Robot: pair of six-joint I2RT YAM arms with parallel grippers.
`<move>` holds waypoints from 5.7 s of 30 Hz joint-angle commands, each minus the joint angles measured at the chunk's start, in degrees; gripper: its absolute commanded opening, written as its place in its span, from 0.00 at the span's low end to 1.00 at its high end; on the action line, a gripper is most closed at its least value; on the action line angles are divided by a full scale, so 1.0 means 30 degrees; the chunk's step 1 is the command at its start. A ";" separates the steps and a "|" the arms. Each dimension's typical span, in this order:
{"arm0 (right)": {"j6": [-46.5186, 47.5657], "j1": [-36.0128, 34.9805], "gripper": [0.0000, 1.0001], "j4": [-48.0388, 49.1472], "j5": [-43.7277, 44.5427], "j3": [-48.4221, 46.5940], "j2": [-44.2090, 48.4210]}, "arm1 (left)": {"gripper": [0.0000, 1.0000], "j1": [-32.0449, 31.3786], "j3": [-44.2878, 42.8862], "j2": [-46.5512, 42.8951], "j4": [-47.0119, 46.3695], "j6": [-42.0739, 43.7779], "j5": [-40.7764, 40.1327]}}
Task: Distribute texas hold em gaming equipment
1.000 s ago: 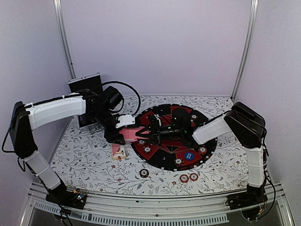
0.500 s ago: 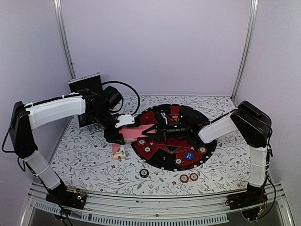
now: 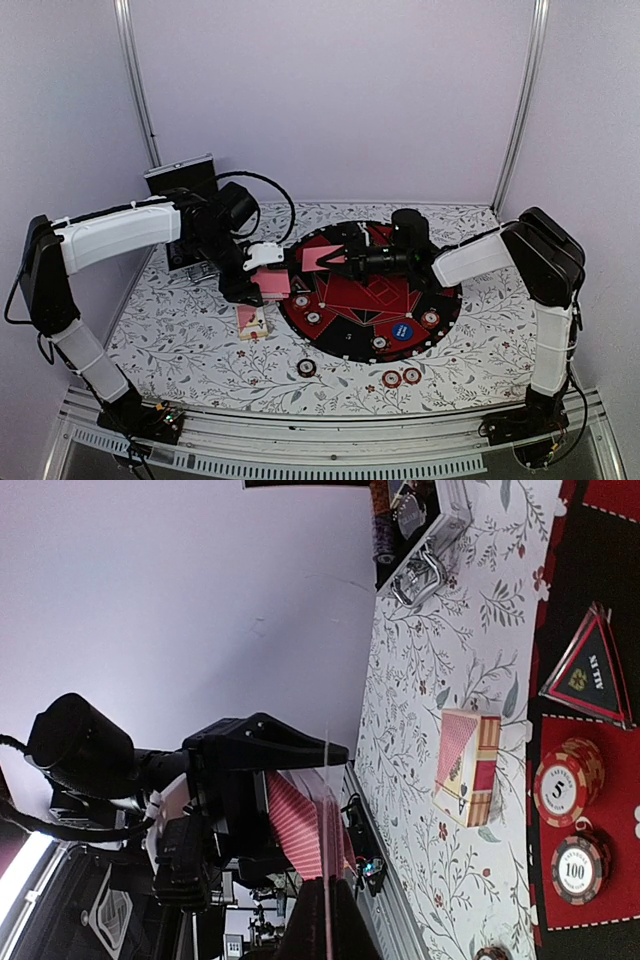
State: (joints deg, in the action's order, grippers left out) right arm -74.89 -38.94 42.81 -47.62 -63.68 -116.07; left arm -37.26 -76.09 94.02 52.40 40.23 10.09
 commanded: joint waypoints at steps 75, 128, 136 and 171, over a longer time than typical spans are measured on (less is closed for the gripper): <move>0.8517 0.1134 0.67 -1.5325 0.6624 -0.9364 -0.5173 | 0.00 0.0170 -0.0161 -0.1046 0.0312 -0.0937 0.1653; 0.1913 -0.2958 0.88 -0.2976 0.0348 -0.2085 0.0013 | 0.00 0.0172 -0.0951 -0.1089 0.0407 -0.1073 0.1910; 0.1217 -0.3367 0.88 -0.2361 0.0199 -0.2969 -0.0845 | 0.00 0.0172 -0.0944 -0.1054 0.0484 -0.1099 0.1977; 0.0813 -0.3110 0.57 -0.2334 0.0583 -0.3215 -0.1350 | 0.00 0.0135 -0.0747 -0.1086 0.0610 -0.1162 0.2004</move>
State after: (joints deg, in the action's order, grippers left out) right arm -73.32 -48.77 36.86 -46.68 -74.78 -122.56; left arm -37.21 -77.62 92.20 55.16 37.23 14.74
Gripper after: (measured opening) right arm 0.595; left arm 0.659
